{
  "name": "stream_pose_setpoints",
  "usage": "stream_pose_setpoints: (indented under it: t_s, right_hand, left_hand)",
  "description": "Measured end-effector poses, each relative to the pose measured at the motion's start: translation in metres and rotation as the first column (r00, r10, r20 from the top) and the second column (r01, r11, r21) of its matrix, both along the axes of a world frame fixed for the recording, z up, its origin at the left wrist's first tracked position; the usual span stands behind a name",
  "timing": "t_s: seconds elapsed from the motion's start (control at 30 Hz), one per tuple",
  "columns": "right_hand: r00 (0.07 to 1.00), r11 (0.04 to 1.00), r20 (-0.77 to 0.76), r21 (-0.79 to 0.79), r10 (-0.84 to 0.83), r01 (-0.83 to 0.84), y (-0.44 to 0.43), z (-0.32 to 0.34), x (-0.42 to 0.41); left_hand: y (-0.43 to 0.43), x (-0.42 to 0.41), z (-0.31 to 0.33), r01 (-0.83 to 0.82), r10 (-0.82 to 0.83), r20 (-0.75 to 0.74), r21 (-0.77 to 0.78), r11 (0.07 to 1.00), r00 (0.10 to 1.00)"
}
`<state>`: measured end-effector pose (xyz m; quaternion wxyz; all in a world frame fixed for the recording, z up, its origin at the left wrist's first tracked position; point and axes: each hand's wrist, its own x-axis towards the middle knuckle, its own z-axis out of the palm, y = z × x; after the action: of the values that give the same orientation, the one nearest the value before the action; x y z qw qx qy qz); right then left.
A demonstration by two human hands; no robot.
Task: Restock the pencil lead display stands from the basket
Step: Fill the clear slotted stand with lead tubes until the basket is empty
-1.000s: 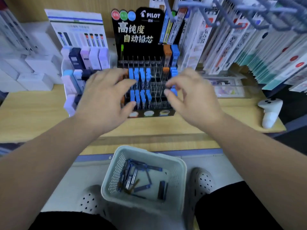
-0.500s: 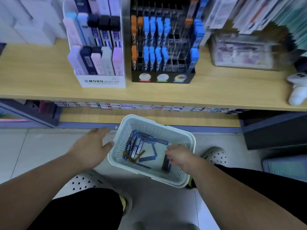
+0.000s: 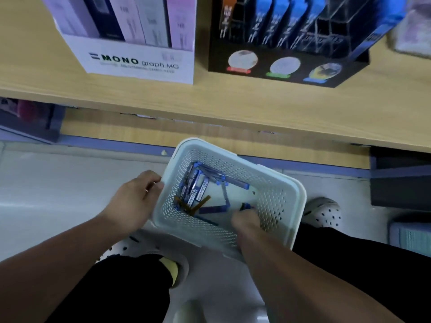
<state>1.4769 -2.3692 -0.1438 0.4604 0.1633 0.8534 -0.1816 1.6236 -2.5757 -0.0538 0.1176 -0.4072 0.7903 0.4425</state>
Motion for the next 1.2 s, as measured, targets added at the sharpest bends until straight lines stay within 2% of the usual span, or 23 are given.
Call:
stream_pose_setpoints:
  t_s: [0.03, 0.07, 0.13, 0.27, 0.33, 0.47, 0.6, 0.7, 0.77, 0.9, 1.03, 1.2]
  right_hand:
    - [0.988, 0.988, 0.005, 0.036, 0.152, -0.152, -0.001, -0.001, 0.0]
    - [0.989, 0.984, -0.003, 0.097, 0.149, -0.148, -0.003, 0.003, 0.001]
    - [0.996, 0.994, -0.049, 0.082, 0.076, -0.072, -0.002, -0.013, 0.0]
    - [0.982, 0.989, -0.141, 0.092, 0.129, -0.116, -0.009, -0.023, 0.003]
    - [0.981, 0.996, -0.176, 0.027, 0.083, -0.08, -0.014, -0.033, 0.006]
    - [0.982, 0.972, -0.182, -0.237, -0.045, 0.001, -0.031, -0.029, 0.011]
    - [0.96, 0.93, -0.137, -0.313, -0.244, 0.192, -0.026, -0.015, 0.0]
    - [0.964, 0.929, -0.039, -0.281, -0.262, 0.241, -0.019, -0.011, -0.002]
    - [0.978, 0.948, -0.012, -0.248, -0.21, 0.201, -0.025, -0.014, 0.0]
    - [0.991, 0.977, -0.049, -0.179, -0.125, 0.114, -0.038, -0.028, 0.003]
    - [0.993, 0.994, -0.078, -0.078, -0.088, 0.082, -0.044, -0.041, 0.007]
    - [0.989, 0.998, -0.134, -0.03, -0.06, 0.056, -0.054, -0.043, 0.014]
  left_hand:
    - [0.001, 0.001, -0.001, -0.016, 0.016, -0.015, 0.014, 1.0, 1.0]
    - [0.001, 0.002, -0.002, -0.026, 0.027, -0.025, 0.018, 1.0, 0.999]
    - [0.004, 0.002, -0.004, -0.035, 0.035, -0.029, 0.008, 0.999, 0.999]
    - [0.005, 0.001, -0.002, -0.053, 0.054, -0.022, 0.019, 0.998, 0.998]
    - [0.004, 0.0, -0.001, -0.054, 0.054, -0.012, 0.035, 0.998, 0.998]
    - [0.004, 0.001, -0.002, -0.067, 0.067, -0.01, 0.048, 0.997, 0.998]
    - [0.004, 0.003, -0.002, -0.079, 0.08, -0.014, 0.06, 0.995, 0.997]
    - [0.004, 0.004, -0.003, -0.089, 0.091, -0.02, 0.072, 0.993, 0.996]
    - [0.004, 0.004, -0.005, -0.094, 0.096, -0.019, 0.081, 0.992, 0.995]
    - [0.004, 0.005, -0.007, -0.089, 0.091, -0.024, 0.09, 0.992, 0.996]
    - [0.004, 0.007, -0.01, -0.086, 0.09, -0.04, 0.086, 0.993, 0.995]
    - [0.005, 0.007, -0.011, -0.094, 0.1, -0.059, 0.092, 0.991, 0.993]
